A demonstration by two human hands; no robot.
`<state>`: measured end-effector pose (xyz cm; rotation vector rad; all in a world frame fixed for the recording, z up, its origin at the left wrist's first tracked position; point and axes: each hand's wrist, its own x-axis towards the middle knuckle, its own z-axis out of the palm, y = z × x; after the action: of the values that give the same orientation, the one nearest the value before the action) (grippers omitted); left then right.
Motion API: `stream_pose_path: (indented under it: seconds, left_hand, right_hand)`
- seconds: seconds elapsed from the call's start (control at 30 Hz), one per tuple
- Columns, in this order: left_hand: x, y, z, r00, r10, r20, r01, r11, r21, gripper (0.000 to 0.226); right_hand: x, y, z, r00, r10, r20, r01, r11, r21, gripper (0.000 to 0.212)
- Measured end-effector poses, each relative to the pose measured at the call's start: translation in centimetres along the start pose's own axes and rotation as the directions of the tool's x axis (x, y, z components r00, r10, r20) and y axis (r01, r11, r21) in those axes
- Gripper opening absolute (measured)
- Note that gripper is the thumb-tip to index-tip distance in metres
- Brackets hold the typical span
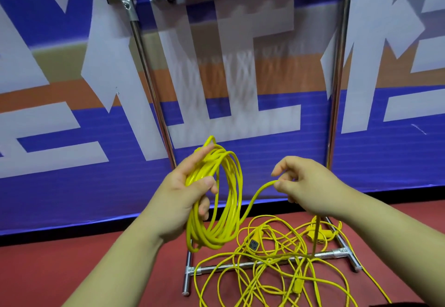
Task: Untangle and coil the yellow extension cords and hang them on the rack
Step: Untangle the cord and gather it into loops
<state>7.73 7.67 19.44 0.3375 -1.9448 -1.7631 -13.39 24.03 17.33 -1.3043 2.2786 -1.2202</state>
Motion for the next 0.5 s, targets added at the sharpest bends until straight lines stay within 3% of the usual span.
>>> stream_pose_path:
  seconds: [0.1,0.2,0.33,0.5]
  left_hand:
    - [0.1,0.1,0.5,1.0,-0.016,0.009,0.016,1.0,-0.009,0.017]
    - [0.4,-0.5,1.1,0.997,-0.001,-0.082,0.011,0.993,0.118,0.02]
    - [0.9,-1.6,2.0,0.996,0.006,-0.091,0.022,0.951,0.308,0.018]
    - [1.0,-2.7,2.7,0.998,-0.054,0.025,0.038,0.905,0.424,0.017]
  right_hand:
    - [-0.1,-0.2,0.0,0.998,0.05,0.039,-0.058,0.974,0.218,0.014]
    - [-0.7,-1.0,0.0,0.983,0.007,0.183,-0.076,0.925,0.373,0.023]
    - [-1.4,-1.9,0.6,0.969,-0.118,0.218,0.055,0.959,0.277,0.019]
    - [-1.8,-3.0,0.7,0.962,-0.214,0.17,0.182,0.966,0.184,0.024]
